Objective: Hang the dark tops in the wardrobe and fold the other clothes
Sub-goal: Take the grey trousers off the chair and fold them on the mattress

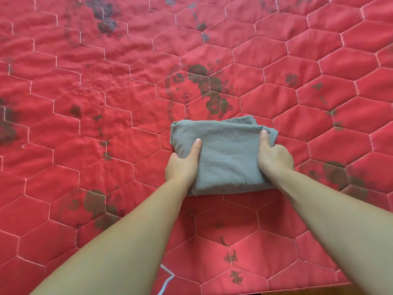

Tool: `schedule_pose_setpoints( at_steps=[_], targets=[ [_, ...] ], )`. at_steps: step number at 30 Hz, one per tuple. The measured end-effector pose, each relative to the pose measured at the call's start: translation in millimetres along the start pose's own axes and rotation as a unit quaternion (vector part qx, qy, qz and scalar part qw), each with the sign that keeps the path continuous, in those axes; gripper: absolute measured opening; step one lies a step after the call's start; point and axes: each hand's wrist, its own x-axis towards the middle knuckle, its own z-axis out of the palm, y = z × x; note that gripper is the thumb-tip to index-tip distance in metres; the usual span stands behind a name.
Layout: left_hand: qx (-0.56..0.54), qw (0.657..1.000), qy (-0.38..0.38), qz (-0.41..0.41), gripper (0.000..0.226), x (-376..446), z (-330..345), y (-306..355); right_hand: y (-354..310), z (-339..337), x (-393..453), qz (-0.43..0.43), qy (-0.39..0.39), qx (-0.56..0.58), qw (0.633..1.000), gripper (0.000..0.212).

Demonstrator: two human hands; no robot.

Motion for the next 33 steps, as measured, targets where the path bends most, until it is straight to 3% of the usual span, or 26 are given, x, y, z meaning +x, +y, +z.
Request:
schedule_pose_setpoints(
  at_steps=[6,10,16,22,27,33],
  targets=[
    [-0.142,0.988,-0.061,0.003,0.061,-10,-30,25,-23,-21,-17,-0.036,-0.043,0.084,0.995,0.078],
    [-0.142,0.988,-0.042,0.052,0.061,-44,-91,76,-85,-58,-57,-0.085,-0.055,0.117,0.988,0.073],
    [-0.194,0.975,-0.045,0.094,0.072,-131,-256,172,-242,-153,-169,-0.228,-0.061,0.162,0.958,0.063],
    [-0.303,0.936,-0.045,0.174,0.070,-259,-429,228,-373,-254,-340,-0.424,-0.061,0.219,0.877,0.044],
    [-0.393,0.889,-0.067,0.228,0.061,-336,-490,190,-378,-288,-438,-0.527,-0.069,0.222,0.817,0.041],
    [-0.494,0.835,-0.088,0.225,0.057,-397,-448,110,-311,-308,-461,-0.585,-0.132,0.205,0.773,0.035]
  ],
)
